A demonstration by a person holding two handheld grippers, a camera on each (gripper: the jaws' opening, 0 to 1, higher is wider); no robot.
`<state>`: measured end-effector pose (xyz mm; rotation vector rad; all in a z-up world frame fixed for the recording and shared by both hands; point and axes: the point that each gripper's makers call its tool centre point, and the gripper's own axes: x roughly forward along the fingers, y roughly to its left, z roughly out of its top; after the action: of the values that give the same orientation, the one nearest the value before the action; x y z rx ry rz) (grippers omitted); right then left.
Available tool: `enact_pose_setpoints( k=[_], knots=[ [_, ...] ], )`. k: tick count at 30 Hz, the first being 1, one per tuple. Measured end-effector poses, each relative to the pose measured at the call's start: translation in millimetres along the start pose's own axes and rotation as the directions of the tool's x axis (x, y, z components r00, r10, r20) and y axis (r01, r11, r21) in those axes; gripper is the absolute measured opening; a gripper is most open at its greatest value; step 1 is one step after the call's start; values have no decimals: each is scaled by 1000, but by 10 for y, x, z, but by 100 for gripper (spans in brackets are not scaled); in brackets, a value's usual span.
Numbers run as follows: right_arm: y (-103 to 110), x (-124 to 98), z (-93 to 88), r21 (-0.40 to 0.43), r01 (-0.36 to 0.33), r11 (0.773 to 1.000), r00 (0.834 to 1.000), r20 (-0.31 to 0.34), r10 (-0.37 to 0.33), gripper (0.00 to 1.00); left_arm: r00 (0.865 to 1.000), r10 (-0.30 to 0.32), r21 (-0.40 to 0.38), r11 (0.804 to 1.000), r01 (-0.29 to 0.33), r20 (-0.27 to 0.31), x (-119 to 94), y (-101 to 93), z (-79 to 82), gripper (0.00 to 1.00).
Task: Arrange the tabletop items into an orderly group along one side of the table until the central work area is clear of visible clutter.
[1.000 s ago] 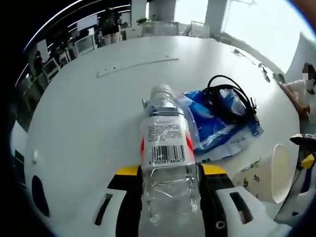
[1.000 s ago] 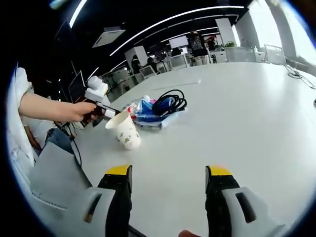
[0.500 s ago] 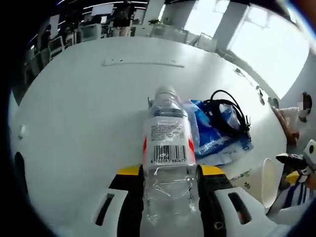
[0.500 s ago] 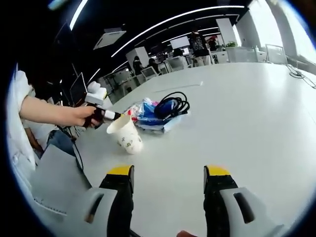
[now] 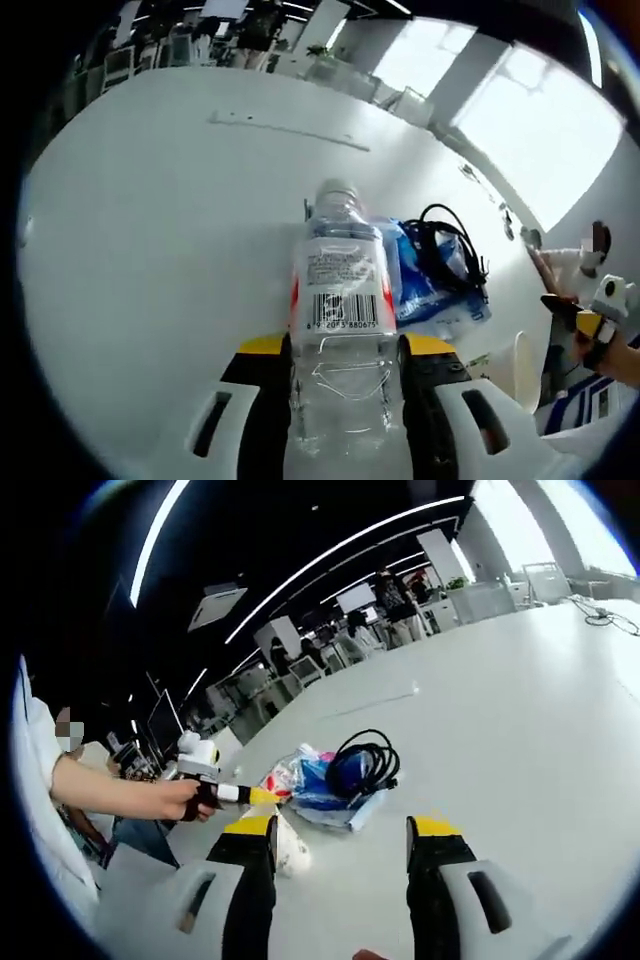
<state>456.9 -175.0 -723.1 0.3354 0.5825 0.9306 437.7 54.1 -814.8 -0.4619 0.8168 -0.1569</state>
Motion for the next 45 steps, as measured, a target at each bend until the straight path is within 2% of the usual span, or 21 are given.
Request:
enact_pose_setpoints(
  k=[2, 6, 11, 23, 32, 45],
  knots=[
    [44, 91, 86, 16, -20, 1000, 1000, 10, 20, 49, 1000, -3, 2, 1000, 3, -1, 8, -7, 4, 39],
    [143, 410, 293, 26, -61, 998, 998, 19, 60, 49, 1000, -5, 4, 1000, 5, -3, 14, -6, 9, 40],
    [246, 636, 382, 6, -99, 995, 995, -3, 99, 49, 1000, -4, 10, 1000, 4, -7, 19, -6, 11, 40],
    [407, 954, 443, -5, -169, 986, 984, -50, 168, 48, 1000, -2, 7, 1000, 2, 1, 38, 13, 21, 40],
    [453, 1128, 426, 4, -194, 981, 978, -80, 193, 48, 1000, 1, 6, 1000, -1, 8, 45, 17, 22, 40],
    [650, 1601, 381, 89, -249, 964, 952, -160, 261, 48, 1000, 1, 3, 1000, -1, 16, 46, 21, 21, 40]
  ],
)
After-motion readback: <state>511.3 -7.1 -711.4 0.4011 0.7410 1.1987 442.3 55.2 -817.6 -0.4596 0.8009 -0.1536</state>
